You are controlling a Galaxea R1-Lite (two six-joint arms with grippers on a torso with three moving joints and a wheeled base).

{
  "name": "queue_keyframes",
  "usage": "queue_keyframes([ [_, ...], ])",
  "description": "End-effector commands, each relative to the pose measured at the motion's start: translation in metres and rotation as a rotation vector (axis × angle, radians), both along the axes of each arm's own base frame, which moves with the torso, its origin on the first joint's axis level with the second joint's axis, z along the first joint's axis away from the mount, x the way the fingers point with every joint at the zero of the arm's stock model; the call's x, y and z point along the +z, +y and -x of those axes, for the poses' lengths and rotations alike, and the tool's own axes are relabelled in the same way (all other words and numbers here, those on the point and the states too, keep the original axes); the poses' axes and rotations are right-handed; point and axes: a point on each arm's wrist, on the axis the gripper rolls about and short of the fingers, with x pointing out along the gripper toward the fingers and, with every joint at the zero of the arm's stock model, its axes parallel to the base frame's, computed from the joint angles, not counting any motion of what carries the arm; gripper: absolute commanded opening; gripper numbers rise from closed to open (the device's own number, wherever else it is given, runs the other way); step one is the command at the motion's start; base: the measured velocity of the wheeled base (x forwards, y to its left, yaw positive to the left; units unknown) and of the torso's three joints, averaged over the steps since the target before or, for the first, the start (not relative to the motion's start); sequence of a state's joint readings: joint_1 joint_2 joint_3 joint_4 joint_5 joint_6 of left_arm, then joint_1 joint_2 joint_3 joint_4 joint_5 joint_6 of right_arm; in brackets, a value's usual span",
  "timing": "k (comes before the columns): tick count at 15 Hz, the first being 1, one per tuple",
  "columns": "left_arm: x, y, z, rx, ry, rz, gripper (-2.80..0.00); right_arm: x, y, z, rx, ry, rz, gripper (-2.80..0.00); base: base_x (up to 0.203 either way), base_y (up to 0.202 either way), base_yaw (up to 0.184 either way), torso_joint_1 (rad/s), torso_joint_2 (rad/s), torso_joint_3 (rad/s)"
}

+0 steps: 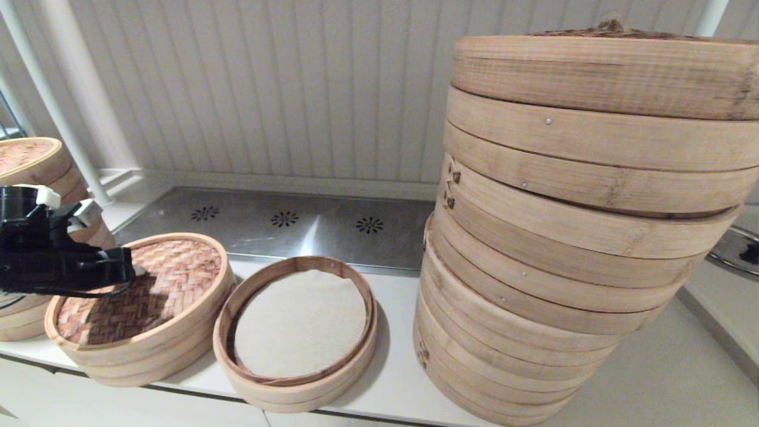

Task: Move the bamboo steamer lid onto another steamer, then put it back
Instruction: Put the steamer, then pick up the steamer

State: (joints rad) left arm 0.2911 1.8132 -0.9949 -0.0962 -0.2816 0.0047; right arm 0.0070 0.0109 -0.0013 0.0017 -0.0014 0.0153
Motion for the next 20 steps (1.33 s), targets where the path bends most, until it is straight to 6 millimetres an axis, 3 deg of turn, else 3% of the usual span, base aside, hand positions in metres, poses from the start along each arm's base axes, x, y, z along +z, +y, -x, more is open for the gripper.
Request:
queue_keyframes([
  [1, -0.001, 0.000, -0.001, -0.001, 0.002, 0.002, -2.80, 0.000, 0.000, 0.000, 0.000, 0.001, 0.000, -2.80, 0.000, 0.000, 0.000, 0.000, 0.00, 0.000],
  [5, -0.002, 0.000, -0.001, -0.002, 0.004, 0.000, -2.80, 0.000, 0.000, 0.000, 0.000, 0.002, 0.000, -2.80, 0.000, 0.000, 0.000, 0.000, 0.00, 0.000],
  [6, -0.002, 0.000, -0.001, -0.002, 0.006, 0.000, 0.00, 0.000, 0.000, 0.000, 0.000, 0.000, 0.000, -2.80, 0.000, 0.000, 0.000, 0.000, 0.00, 0.000],
  [11, 0.009, -0.001, 0.003, -0.012, -0.031, 0.000, 0.00, 0.000, 0.000, 0.000, 0.001, 0.001, 0.000, -2.80, 0.000, 0.000, 0.000, 0.000, 0.00, 0.000],
  [15, 0.036, -0.006, 0.018, -0.014, -0.112, -0.016, 0.00, 0.000, 0.000, 0.000, -0.001, 0.000, 0.000, -2.80, 0.000, 0.000, 0.000, 0.000, 0.00, 0.000],
  [18, 0.082, -0.018, 0.057, -0.022, -0.255, -0.040, 0.00, 0.000, 0.000, 0.000, 0.001, -0.001, 0.000, -2.80, 0.000, 0.000, 0.000, 0.000, 0.00, 0.000],
  [20, 0.101, -0.026, 0.083, -0.043, -0.298, -0.033, 0.00, 0.000, 0.000, 0.000, 0.001, -0.001, 0.000, -2.80, 0.000, 0.000, 0.000, 0.000, 0.00, 0.000],
])
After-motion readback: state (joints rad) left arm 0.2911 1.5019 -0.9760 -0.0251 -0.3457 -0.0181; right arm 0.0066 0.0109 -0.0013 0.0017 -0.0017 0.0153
